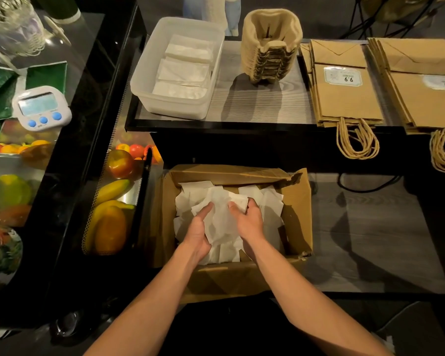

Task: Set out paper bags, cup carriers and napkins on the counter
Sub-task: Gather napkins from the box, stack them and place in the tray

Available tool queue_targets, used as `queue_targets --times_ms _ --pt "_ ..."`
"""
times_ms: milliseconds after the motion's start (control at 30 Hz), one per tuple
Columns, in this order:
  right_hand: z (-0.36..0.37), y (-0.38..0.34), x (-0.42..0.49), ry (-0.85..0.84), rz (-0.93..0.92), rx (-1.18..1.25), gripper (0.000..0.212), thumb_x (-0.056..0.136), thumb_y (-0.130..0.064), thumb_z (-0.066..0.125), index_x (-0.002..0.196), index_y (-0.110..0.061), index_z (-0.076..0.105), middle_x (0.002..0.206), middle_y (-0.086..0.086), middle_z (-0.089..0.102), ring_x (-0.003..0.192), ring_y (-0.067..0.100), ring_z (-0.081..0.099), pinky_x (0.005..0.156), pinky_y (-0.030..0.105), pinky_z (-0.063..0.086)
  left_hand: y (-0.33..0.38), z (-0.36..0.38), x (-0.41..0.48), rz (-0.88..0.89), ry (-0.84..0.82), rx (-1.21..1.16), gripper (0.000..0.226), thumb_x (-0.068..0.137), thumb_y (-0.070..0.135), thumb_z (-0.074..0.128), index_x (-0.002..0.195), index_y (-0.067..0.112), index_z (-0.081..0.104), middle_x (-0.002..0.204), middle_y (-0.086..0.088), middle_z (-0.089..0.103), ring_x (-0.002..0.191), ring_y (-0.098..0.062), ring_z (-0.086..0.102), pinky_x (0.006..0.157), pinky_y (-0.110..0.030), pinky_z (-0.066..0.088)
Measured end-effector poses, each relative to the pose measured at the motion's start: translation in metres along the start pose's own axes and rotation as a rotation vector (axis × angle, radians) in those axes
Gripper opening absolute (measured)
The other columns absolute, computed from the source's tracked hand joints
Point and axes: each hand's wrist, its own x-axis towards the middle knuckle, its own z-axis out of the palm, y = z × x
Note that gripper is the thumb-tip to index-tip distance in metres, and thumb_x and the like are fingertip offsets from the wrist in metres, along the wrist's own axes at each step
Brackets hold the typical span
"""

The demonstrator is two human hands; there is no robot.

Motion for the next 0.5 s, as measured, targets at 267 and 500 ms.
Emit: queue_targets --times_ms 267,500 --pt "-0.015 0.000 0.007 -0.094 0.056 0.063 0.052 0.099 -0.039 0.062 0.146 -0.021 0.048 0.139 -0.001 0.056 0.131 0.025 0.051 0.089 0.031 0.052 -0.004 -0.005 0.005 -0.024 -0.002 0.022 0.030 0.098 0.031 0.066 0.122 0.014 0.066 0.112 -0.019 0.072 0.107 -0.037 0.066 0.106 -0.060 0.046" --pt "-0.041 -0.024 0.011 -0.199 -0.138 -0.077 0.018 0.100 -0.029 0.063 0.118 -0.024 0.063 0.118 0.000 0.069 0.110 0.021 0.067 0.084 0.033 0.058 -0.011 -0.010 0.011 0.009 0.066 0.175 0.049 0.079 0.038 0.085 0.122 0.021 0.068 0.124 -0.012 0.072 0.118 -0.037 0.064 0.108 -0.057 0.048"
